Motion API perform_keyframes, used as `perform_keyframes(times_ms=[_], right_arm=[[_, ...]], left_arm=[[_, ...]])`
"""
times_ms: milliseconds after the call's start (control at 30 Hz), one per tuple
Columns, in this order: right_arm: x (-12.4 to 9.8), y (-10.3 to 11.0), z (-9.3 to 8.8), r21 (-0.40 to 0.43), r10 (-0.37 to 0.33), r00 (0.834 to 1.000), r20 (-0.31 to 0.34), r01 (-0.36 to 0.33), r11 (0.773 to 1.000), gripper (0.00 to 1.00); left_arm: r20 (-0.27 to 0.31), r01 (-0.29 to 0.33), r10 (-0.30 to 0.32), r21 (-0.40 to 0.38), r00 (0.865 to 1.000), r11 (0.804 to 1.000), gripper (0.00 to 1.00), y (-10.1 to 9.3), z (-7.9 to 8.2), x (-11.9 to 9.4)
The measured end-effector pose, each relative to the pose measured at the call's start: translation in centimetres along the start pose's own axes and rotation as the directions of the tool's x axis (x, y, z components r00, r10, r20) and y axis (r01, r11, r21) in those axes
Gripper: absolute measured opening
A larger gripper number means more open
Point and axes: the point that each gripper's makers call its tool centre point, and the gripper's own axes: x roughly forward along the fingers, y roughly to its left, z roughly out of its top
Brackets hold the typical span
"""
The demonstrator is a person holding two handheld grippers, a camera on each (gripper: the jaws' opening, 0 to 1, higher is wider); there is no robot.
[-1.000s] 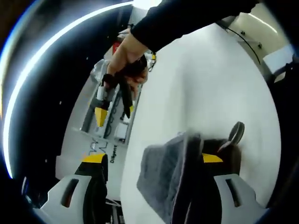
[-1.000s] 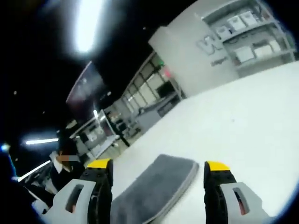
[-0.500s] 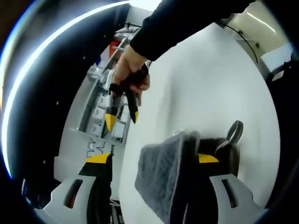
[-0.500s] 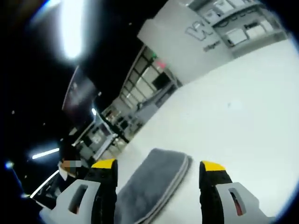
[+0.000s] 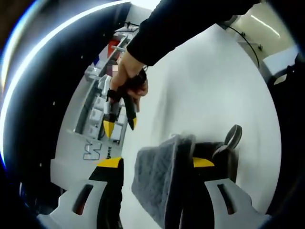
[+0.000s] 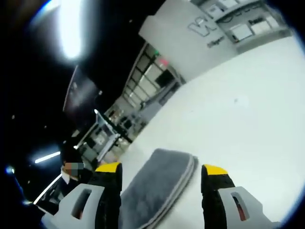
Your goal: Open the folded towel by lifting each exposed corner and separating the folded layers until the towel lies flat within the target outline without major curled edges
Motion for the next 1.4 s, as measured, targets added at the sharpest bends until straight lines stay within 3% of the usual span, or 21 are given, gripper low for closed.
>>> perform_keyframes(times_ms=[100,467,833,1100,1400], right_arm=[[0.3,-0.3,-0.2,0.003,-0.008,1.000,-0.006,0.008,1.000,0.64],[1.3,-1.1,-0.9,0.024,-0.013,0.999,-0.032,0.014,1.000,0.61],[2.9,-1.6,-2.3,0.051,-0.021,0.998,-0.058,0.024,0.998,0.59],[3.8,-1.3,-3.9,0.082,-0.009,0.997,-0.081,0.015,0.997,0.54],[4.2,-1.7,-4.2,0.117,-0.025,0.998,-0.064,0.033,0.993,0.44]], left_arm=[[-0.001,0.006,-0.006,0.004,1.000,1.000,0.47,-0.2,0.1,0.1],[0.012,0.035,-0.035,0.031,0.999,0.999,0.25,-1.2,0.3,0.0],[0.005,0.039,-0.039,0.003,0.999,0.999,0.08,-1.2,0.1,-0.2],[0.011,0.048,-0.047,-0.020,0.999,0.999,0.05,-1.1,0.1,-0.1],[0.019,0.049,-0.048,-0.037,0.999,0.998,0.05,-1.1,0.1,-0.2]])
